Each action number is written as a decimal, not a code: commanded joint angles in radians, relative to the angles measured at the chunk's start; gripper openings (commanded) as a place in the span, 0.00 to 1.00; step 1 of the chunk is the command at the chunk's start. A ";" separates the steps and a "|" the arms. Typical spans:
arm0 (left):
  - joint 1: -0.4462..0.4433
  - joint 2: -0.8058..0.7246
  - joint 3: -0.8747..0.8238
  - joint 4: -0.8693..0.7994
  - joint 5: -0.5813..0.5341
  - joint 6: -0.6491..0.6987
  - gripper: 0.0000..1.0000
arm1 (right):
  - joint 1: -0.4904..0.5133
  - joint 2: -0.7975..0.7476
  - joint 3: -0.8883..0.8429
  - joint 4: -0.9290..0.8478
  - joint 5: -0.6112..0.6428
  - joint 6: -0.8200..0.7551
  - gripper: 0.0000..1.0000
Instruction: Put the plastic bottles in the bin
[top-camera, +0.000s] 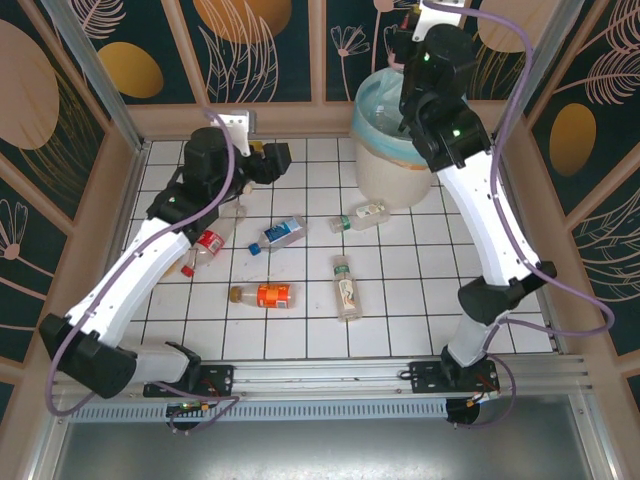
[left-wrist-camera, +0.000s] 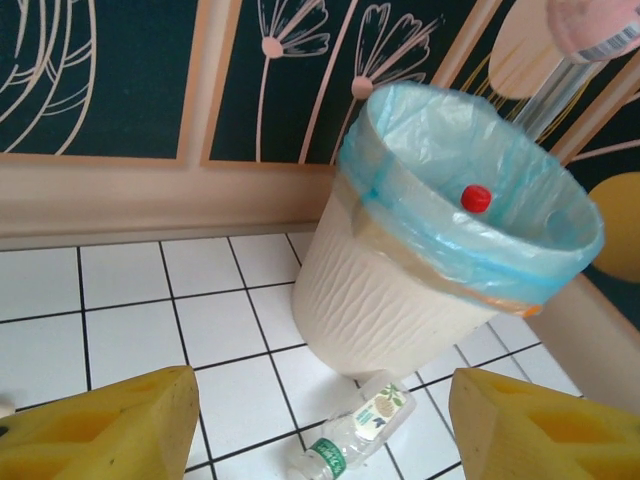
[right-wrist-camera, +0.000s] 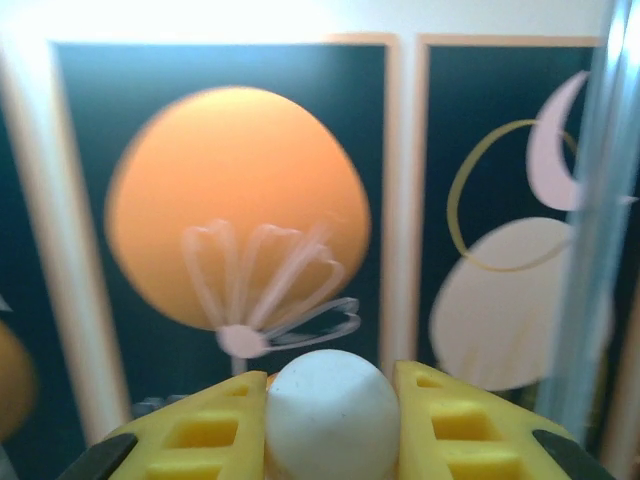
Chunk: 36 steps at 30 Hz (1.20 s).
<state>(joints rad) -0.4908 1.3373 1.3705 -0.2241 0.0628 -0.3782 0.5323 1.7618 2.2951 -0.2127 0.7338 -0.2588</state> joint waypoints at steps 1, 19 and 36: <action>-0.003 0.011 -0.030 0.136 -0.027 0.068 0.68 | -0.044 0.090 0.008 -0.057 0.065 -0.100 0.00; -0.007 0.108 -0.152 0.302 0.104 0.017 0.69 | -0.134 0.376 0.192 -0.354 -0.190 0.224 0.00; -0.008 0.100 -0.201 0.287 0.032 0.019 0.70 | -0.191 0.413 0.041 -0.491 -0.183 0.300 0.00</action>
<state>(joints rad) -0.4915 1.4612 1.1778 0.0341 0.1169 -0.3630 0.3416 2.1159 2.3562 -0.5308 0.5392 0.0345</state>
